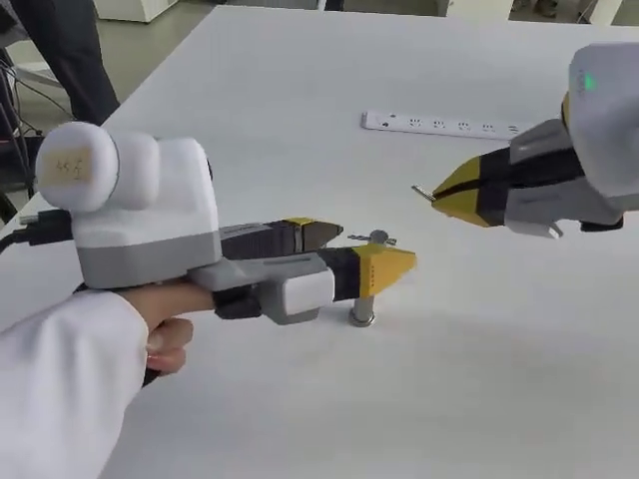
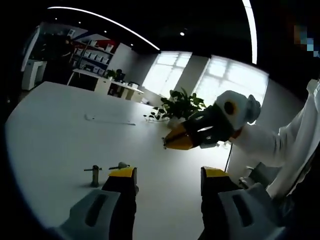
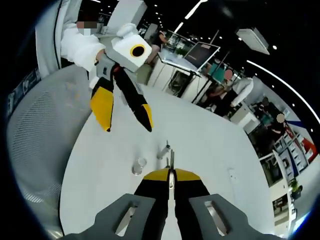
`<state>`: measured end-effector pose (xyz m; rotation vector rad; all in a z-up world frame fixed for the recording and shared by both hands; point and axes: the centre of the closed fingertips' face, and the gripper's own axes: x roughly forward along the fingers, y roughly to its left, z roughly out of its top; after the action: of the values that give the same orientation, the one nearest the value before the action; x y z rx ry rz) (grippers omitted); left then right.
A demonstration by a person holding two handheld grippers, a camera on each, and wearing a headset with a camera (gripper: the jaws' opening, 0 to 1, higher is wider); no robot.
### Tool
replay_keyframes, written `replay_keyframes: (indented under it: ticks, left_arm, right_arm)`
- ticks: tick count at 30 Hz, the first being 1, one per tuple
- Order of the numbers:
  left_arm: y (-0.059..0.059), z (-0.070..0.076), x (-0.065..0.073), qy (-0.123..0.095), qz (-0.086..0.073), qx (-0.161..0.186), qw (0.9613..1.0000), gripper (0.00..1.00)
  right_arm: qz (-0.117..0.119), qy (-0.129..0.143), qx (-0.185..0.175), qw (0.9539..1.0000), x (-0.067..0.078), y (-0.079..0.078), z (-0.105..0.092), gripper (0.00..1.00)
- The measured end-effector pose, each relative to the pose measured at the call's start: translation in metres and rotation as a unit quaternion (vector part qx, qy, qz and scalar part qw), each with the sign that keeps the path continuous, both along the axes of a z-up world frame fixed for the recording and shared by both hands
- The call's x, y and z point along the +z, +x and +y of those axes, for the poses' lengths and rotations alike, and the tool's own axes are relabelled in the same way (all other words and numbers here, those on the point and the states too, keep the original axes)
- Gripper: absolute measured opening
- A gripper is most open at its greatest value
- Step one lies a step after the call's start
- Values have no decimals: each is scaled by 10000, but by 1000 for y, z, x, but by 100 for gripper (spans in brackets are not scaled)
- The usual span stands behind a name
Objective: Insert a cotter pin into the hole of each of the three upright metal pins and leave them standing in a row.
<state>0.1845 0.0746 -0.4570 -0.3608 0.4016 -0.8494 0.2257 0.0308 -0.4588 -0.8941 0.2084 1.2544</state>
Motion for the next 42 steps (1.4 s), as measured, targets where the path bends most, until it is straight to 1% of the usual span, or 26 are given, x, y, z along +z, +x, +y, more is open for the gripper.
replay_keyframes:
  ticks: [5, 7, 8, 9, 10, 11, 13, 14, 15, 16, 18, 20, 22, 23, 26, 27, 28, 30, 31, 33, 38, 39, 41, 42]
  left_arm:
    - [6, -7, 3, -110, 91, -41, 9999, 39]
    - [10, -9, 6, -243, 174, 21, 9995, 30]
    - [13, -10, 8, -365, 247, 82, 9990, 28]
    - [15, -11, 9, -390, 223, 84, 9990, 27]
    - [17, -12, 9, -389, 234, 95, 9989, 29]
    - [17, -14, 9, -378, 265, 73, 9989, 29]
    - [16, -17, 5, -250, 312, -14, 9992, 28]
    - [16, -18, 3, -145, 338, -27, 9993, 28]
    - [15, -18, 2, -95, 332, -56, 9994, 27]
    - [14, -19, 0, -78, 389, -99, 9992, 24]
    - [12, -21, -1, -87, 469, -161, 9987, 19]
    - [11, -22, 0, -137, 465, -177, 9987, 16]
    - [9, -24, 0, -190, 548, -219, 9981, 16]
    - [9, -25, 0, -186, 566, -229, 9980, 15]
    - [6, -28, -1, -181, 625, -301, 9974, 9]
    - [6, -29, -1, -216, 656, -306, 9971, 8]
    - [5, -30, -1, -235, 665, -330, 9970, 7]
    - [4, -31, -1, -290, 695, -364, 9965, 5]
    - [4, -32, -2, -318, 739, -365, 9961, 5]
    - [3, -33, -2, -345, 757, -374, 9958, 3]
    - [1, -33, -3, -305, 738, -478, 9957, 3]
    - [1, -32, -3, -287, 748, -478, 9956, 2]
    - [0, -31, -6, -281, 844, -495, 9948, 2]
    - [0, -31, -6, -256, 844, -501, 9948, 1]
  right_arm:
    - [-139, 89, -41, 9999, 2, -12, -3, 0]
    - [-188, 118, 4, 9998, 2, -18, -2, 0]
    - [-212, 120, -9, 9997, 1, -20, -1, 0]
    - [-223, 100, -25, 9997, 0, -21, -1, 0]
    - [-293, -10, -77, 9995, -3, -21, -2, 0]
    - [-337, -32, -53, 9994, -4, -22, -2, 0]
    - [-299, 3, -23, 9996, -6, -26, -1, 0]
    - [-310, 13, -4, 9995, -7, -28, 0, 0]
    - [-328, 3, 2, 9995, -8, -28, 1, 0]
    - [-340, -15, 11, 9994, -9, -30, 1, 0]
    - [-382, -21, 49, 9993, -9, -32, 2, 0]
    - [-198, 70, 117, 9997, -10, -38, 6, 0]
    - [-297, 53, 167, 9994, -9, -40, 7, 0]
    - [-290, 24, 172, 9994, -10, -41, 7, 0]
    - [-290, 59, 175, 9994, -10, -41, 8, 0]
    - [-307, 59, 171, 9994, -10, -41, 9, 0]
    - [-381, 56, 185, 9991, -9, -41, 9, 0]
    - [-385, 87, 180, 9991, -8, -41, 10, 0]
    - [-381, 82, 187, 9991, -8, -41, 10, 0]
    - [-409, 60, 205, 9989, -8, -42, 10, 0]
    - [-402, 39, 236, 9989, -9, -45, 10, 0]
    - [-417, 28, 252, 9988, -9, -46, 10, 0]
    - [-448, -22, 289, 9986, -10, -48, 11, 0]
    - [-469, -38, 302, 9984, -10, -50, 12, 0]
